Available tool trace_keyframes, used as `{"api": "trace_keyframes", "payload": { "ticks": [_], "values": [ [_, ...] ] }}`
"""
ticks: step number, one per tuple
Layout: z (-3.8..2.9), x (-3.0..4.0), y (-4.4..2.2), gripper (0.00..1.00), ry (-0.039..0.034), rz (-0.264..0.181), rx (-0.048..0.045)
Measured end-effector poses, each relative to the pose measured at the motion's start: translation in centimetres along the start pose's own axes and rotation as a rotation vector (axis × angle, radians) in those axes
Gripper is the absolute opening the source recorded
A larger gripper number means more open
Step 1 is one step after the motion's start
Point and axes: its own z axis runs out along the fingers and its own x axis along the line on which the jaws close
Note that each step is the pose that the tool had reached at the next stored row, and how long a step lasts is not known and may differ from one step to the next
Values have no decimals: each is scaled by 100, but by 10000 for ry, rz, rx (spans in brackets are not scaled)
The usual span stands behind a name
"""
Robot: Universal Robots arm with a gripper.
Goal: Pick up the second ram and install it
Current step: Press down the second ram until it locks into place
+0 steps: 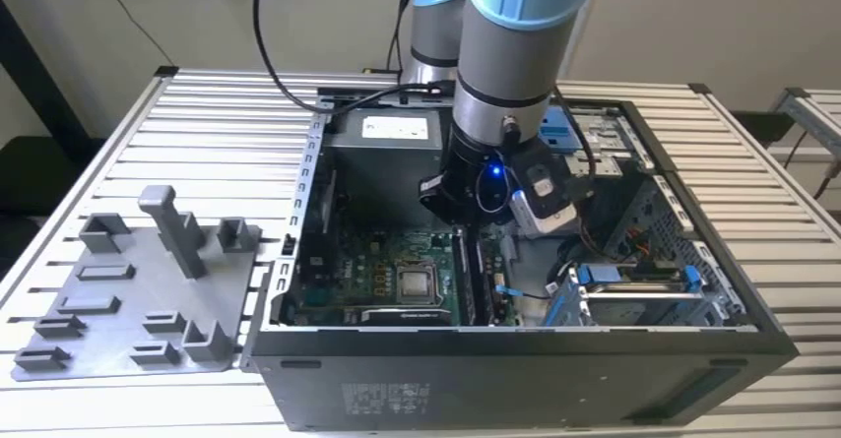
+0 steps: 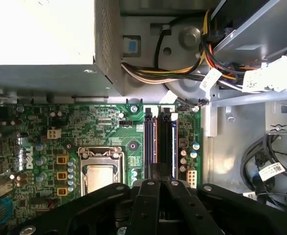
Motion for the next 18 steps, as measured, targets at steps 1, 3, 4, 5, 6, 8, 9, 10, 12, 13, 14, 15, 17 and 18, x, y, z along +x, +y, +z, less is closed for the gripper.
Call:
{"api": "trace_keyframes", "payload": {
  "ticks": [1, 3, 4, 5, 6, 8, 9, 10, 12, 13, 14, 15, 17, 18],
  "values": [
    [-1, 0, 0, 11, 2, 2, -51],
    [-1, 0, 0, 11, 7, 7, -156],
    [-1, 0, 0, 11, 8, 9, -208],
    [0, 0, 0, 11, 10, 11, -262],
    [0, 0, 0, 11, 12, 13, -313],
    [0, 0, 0, 11, 16, 17, -416],
    [0, 0, 0, 11, 17, 19, -469],
    [0, 0, 0, 11, 19, 21, -520],
    [0, 0, 0, 11, 23, 25, -627],
    [0, 0, 0, 11, 26, 27, -679],
    [0, 0, 0, 11, 27, 30, -731],
    [0, 0, 0, 11, 29, 32, -783],
    [0, 1, 0, 11, 30, 26, -787],
    [0, 2, 0, 11, 35, -10, -789]
  ]
}}
